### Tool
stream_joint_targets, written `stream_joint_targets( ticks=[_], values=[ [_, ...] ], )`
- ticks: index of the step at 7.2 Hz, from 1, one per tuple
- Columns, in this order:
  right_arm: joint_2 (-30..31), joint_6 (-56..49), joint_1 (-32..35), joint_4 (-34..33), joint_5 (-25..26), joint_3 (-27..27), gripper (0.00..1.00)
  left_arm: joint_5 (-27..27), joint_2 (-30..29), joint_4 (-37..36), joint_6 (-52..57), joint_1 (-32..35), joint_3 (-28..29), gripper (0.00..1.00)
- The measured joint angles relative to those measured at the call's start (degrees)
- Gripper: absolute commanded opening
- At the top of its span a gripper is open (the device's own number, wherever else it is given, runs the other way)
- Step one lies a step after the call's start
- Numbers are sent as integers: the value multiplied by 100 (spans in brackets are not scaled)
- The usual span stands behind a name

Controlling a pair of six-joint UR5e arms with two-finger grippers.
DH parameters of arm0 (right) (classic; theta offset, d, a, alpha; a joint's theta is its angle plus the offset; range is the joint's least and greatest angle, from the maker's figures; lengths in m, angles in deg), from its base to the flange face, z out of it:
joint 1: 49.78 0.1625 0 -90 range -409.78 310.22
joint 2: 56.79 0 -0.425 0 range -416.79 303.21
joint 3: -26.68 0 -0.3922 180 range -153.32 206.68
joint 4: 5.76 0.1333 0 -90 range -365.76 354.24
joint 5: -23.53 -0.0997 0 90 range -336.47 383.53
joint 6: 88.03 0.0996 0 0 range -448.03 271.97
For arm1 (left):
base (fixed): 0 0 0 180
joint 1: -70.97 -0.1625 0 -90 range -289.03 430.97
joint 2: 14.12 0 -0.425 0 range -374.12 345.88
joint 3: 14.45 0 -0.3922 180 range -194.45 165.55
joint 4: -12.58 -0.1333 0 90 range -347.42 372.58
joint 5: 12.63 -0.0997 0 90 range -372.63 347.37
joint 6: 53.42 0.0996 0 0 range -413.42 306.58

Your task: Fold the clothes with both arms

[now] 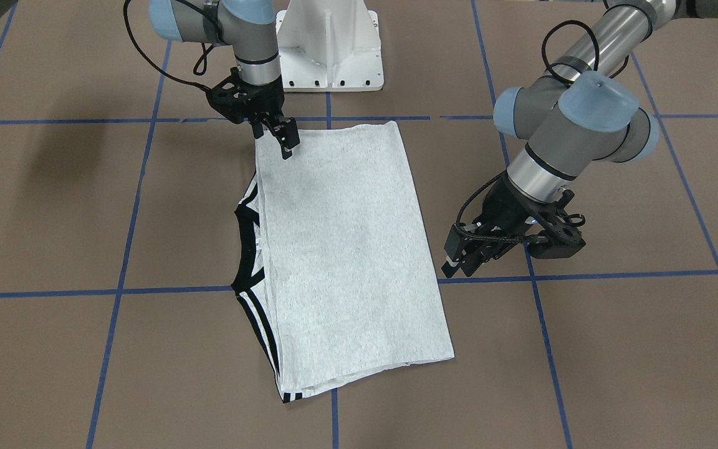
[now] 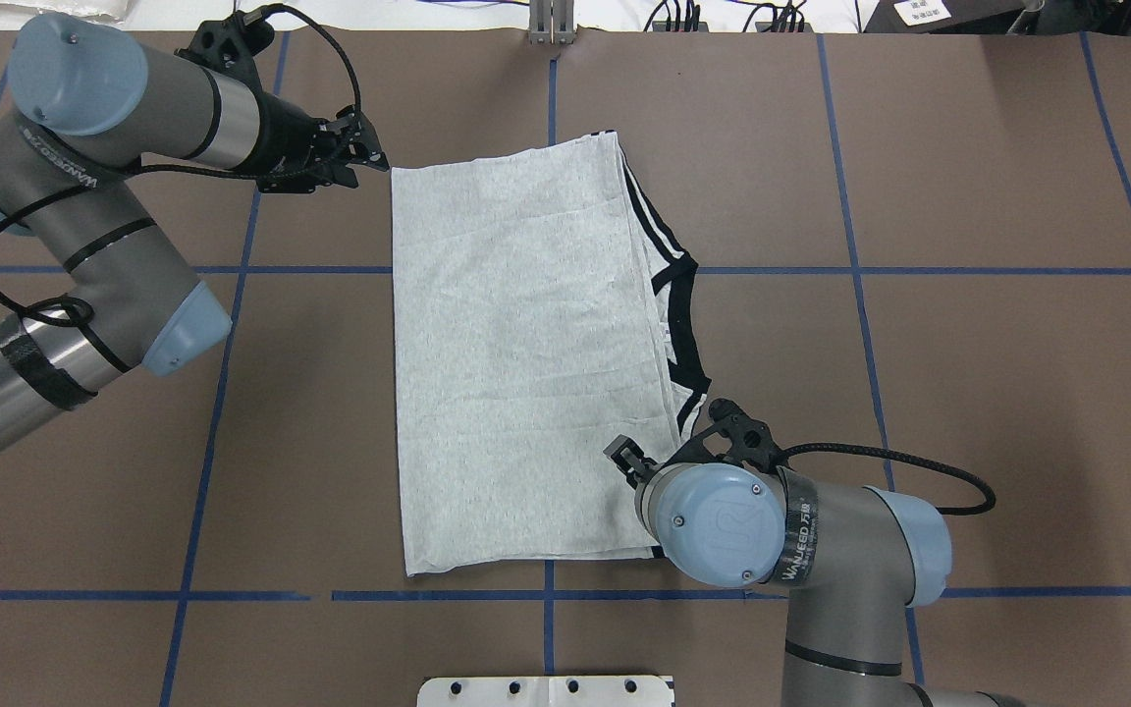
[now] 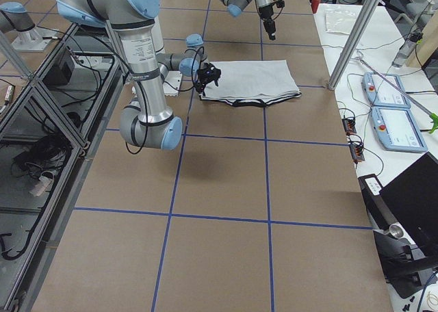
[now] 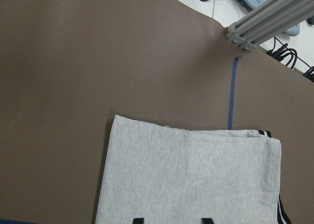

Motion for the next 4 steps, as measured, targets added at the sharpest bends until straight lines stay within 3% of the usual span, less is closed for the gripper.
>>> stream_joint_targets(
  ticks=[4],
  values=[
    [44, 16, -120, 15, 10, 40, 98, -8, 7, 5, 8, 3, -5, 50]
  ],
)
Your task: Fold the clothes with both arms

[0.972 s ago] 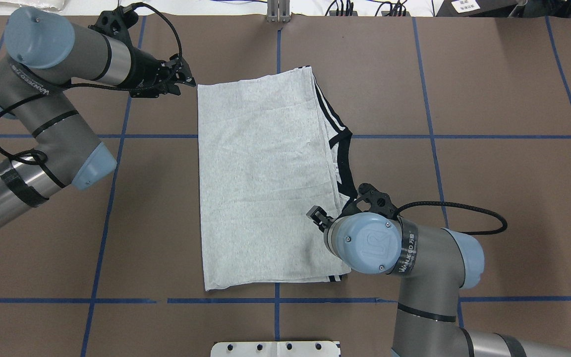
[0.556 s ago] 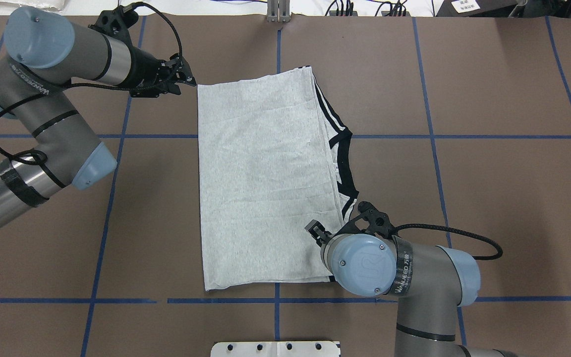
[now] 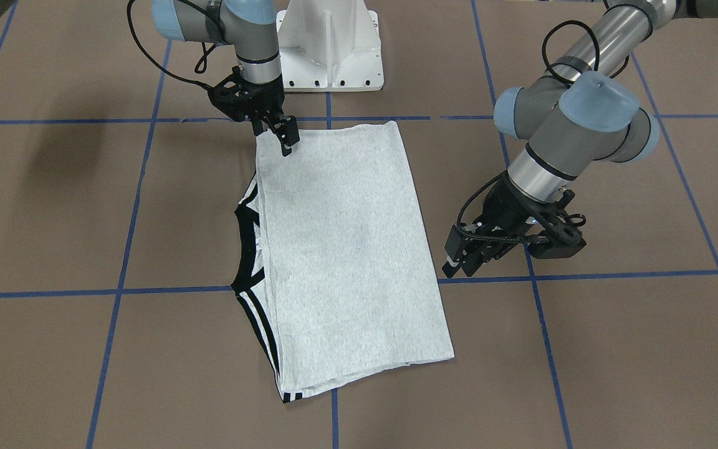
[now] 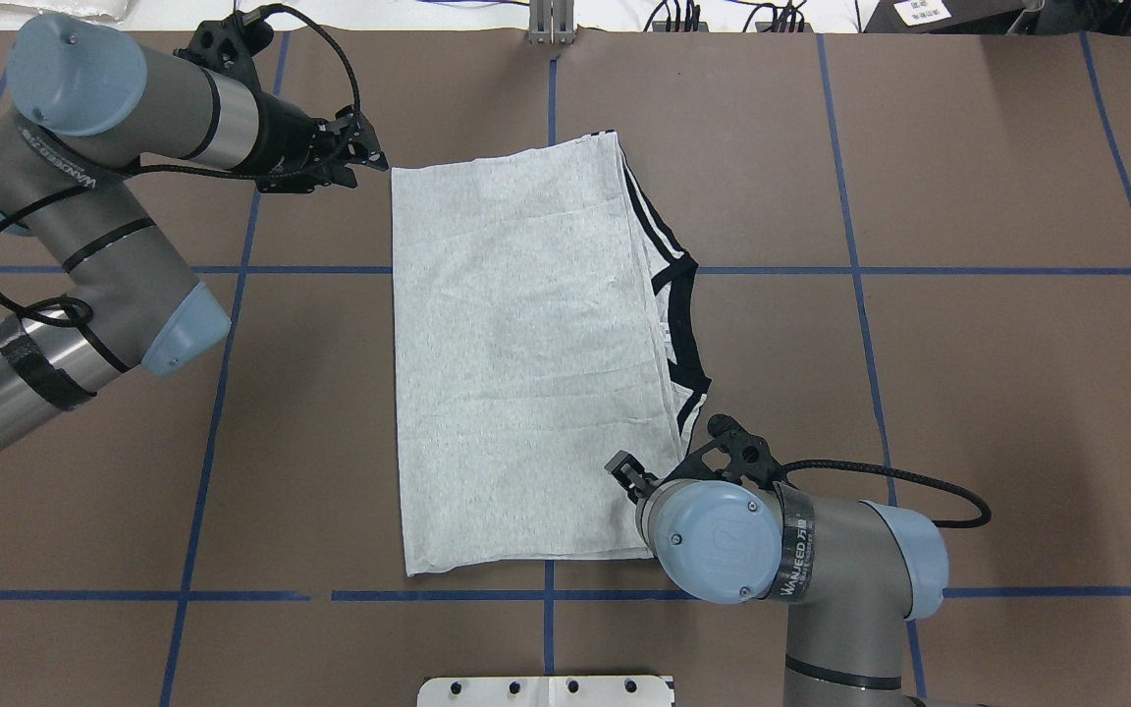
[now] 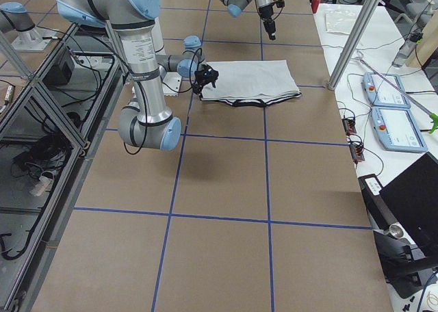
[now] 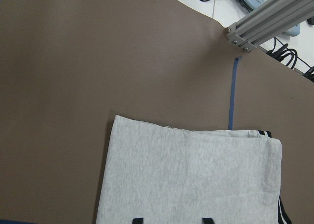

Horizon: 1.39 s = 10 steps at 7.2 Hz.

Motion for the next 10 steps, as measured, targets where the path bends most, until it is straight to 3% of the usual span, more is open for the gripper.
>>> stream_joint_targets(
  ticks=[2, 4, 5, 8, 10],
  values=[
    [47, 0, -37, 14, -8, 8, 96, -7, 0, -3, 0, -1, -13, 50],
    [97, 0, -65, 18, -30, 10, 86, -10, 0, -2, -1, 0, -21, 50],
    [109, 0, -75, 21, -41, 9, 68, -10, 0, -3, -3, 1, -27, 50],
    [100, 48, -91, 29, -56, 13, 0, -10, 0, -5, -6, 6, -49, 50],
    [57, 273, -106, 41, -63, 18, 0, -12, 2, -8, -8, 6, -73, 50]
  ],
)
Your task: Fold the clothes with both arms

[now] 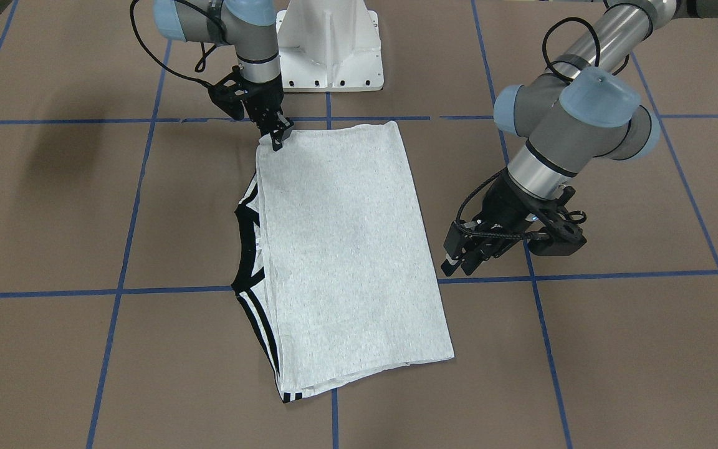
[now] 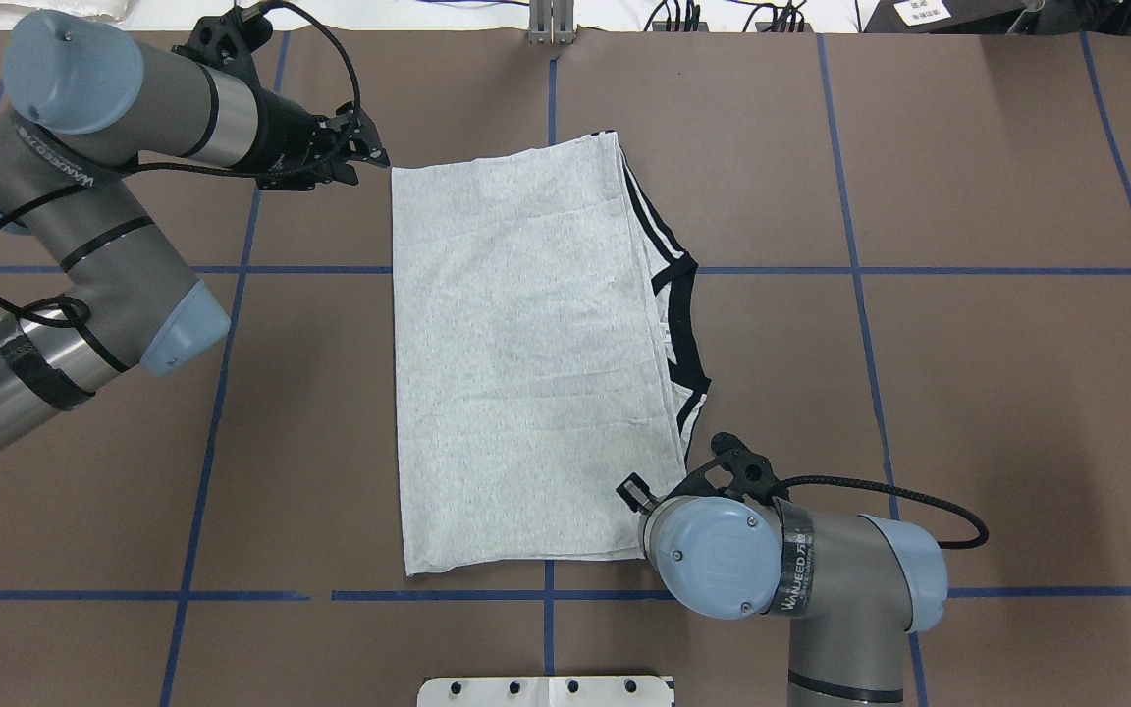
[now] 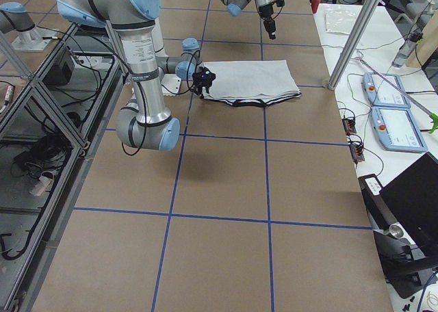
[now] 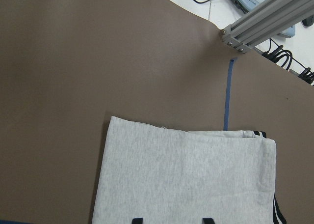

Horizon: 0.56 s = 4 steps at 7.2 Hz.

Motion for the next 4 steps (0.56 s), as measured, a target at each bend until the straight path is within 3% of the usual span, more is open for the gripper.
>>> stream_joint_targets(
  ticks=[4],
  values=[
    [-71, 71, 120, 8, -73, -136, 0, 10, 227, -12, -11, -8, -252, 51]
  ],
)
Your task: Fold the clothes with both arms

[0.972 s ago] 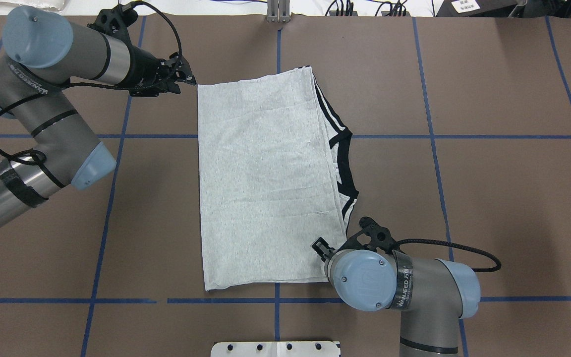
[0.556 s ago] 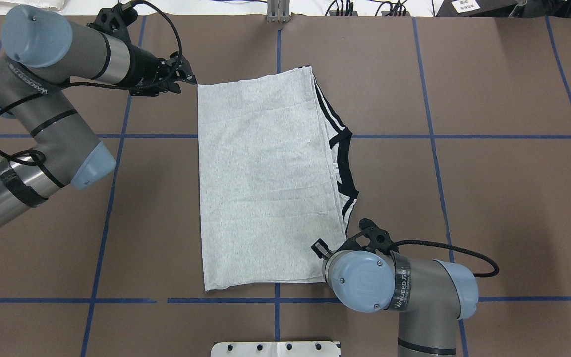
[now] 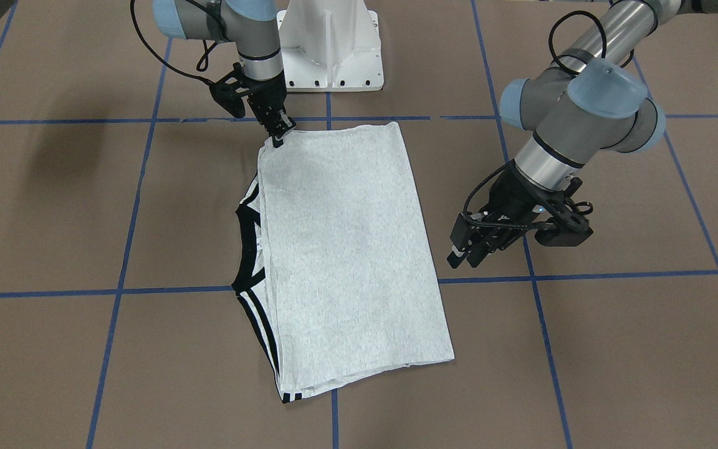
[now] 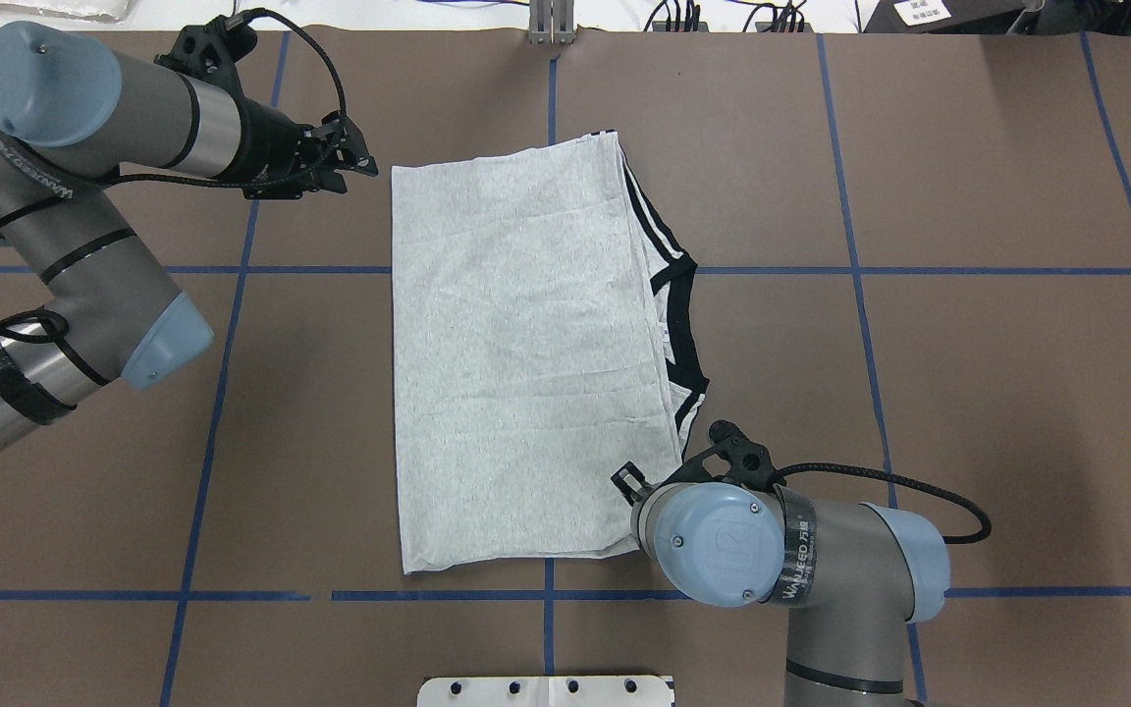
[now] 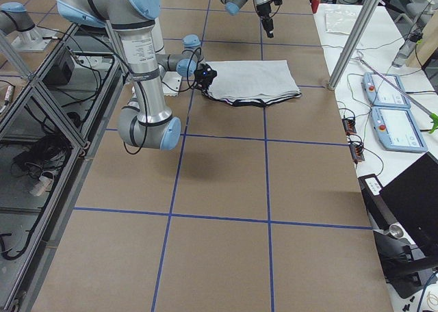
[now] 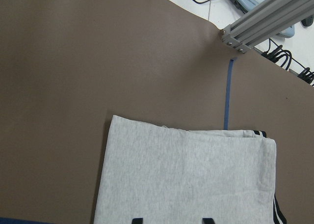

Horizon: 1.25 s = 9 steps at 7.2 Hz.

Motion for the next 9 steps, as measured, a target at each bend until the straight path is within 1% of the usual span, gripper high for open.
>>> stream_joint_targets(
  ticks=[2, 3, 5, 6, 7, 8, 9],
  values=[
    [13, 12, 44, -28, -149, -169, 0, 52, 10, -5, -446, -58, -175, 52],
    [26, 15, 47, -35, -170, -195, 0, 104, 89, -6, -979, -226, -435, 53],
    [51, 22, 49, -41, -180, -233, 0, 16, 585, -72, -2158, -917, -1367, 54],
    [63, 22, 49, -45, -181, -256, 0, -294, 857, -235, -2545, -1357, -1760, 54],
    [71, 19, 49, -47, -183, -265, 0, -768, 1086, -545, -2752, -1869, -2075, 56],
    [73, 17, 48, -48, -187, -271, 0, -1108, 1214, -935, -2860, -2309, -2279, 57],
    [69, 17, 45, -48, -188, -272, 0, -1343, 1320, -1223, -3029, -2698, -2365, 57]
  ],
)
